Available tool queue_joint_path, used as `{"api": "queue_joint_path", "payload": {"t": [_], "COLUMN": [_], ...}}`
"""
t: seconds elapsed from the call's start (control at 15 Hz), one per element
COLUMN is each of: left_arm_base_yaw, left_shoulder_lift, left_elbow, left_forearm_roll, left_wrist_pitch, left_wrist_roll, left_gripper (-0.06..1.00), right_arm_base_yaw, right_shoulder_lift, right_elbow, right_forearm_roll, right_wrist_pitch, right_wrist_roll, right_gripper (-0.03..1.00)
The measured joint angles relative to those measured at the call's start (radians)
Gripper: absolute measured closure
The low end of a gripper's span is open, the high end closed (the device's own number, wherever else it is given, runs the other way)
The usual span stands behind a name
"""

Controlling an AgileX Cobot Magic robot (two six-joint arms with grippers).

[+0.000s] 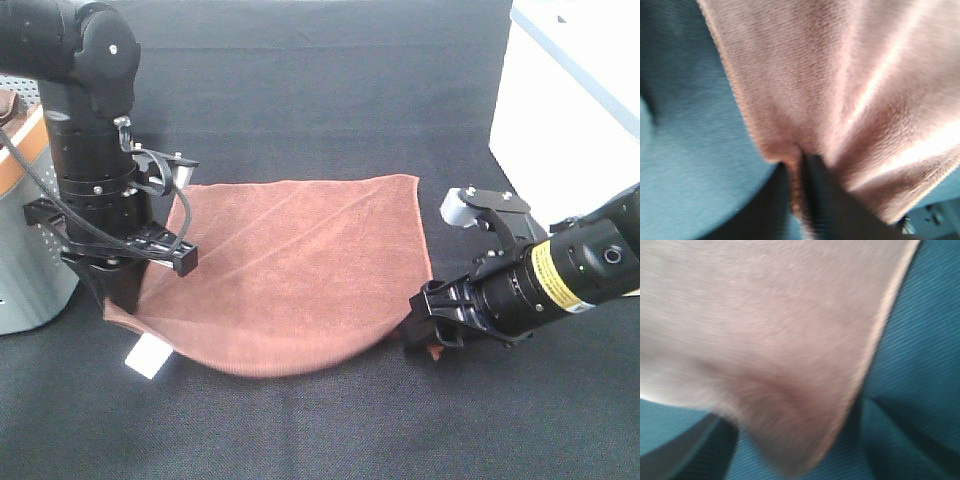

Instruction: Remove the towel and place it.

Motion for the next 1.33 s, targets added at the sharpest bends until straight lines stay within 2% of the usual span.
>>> {"api": "queue_joint_path", "payload": {"t": [0.07, 0.27, 0.33, 0.6, 0.87, 1.33], "left_arm_base_yaw": [0.000, 0.000, 0.000, 0.000, 0.000, 0.000], "left_shoulder_lift": [0.000, -0.002, -0.007, -0.110, -0.262, -0.651], "left_elbow": [0.000, 0.000, 0.000, 0.006, 0.006, 0.007], "left_forearm_roll": [0.000, -0.012, -0.014, -0.022, -0.023, -0.024], "left_wrist_pitch": [0.000, 0.004, 0.004, 0.005, 0.005, 0.010], "left_wrist_roll": [0.000, 0.031, 0.034, 0.037, 0.037, 0.037], "left_gripper": [0.73, 0.32, 0.28, 0.26, 0.26, 0.25], "right_arm_base_yaw": [0.000, 0.000, 0.000, 0.000, 0.000, 0.000], "right_shoulder_lift": [0.000, -0.021, -0.038, -0.171, -0.293, -0.471], "right_elbow": [0.000, 0.047, 0.068, 0.136, 0.139, 0.140], "right_forearm_roll": [0.000, 0.008, 0.009, 0.000, -0.001, -0.003], "right_wrist_pitch": [0.000, -0.022, -0.023, -0.025, -0.082, -0.398], "right_wrist_roll": [0.000, 0.031, 0.033, 0.047, 0.085, 0.090], "right_gripper": [0.28, 0.14, 0.13, 0.11, 0.11, 0.11]}}
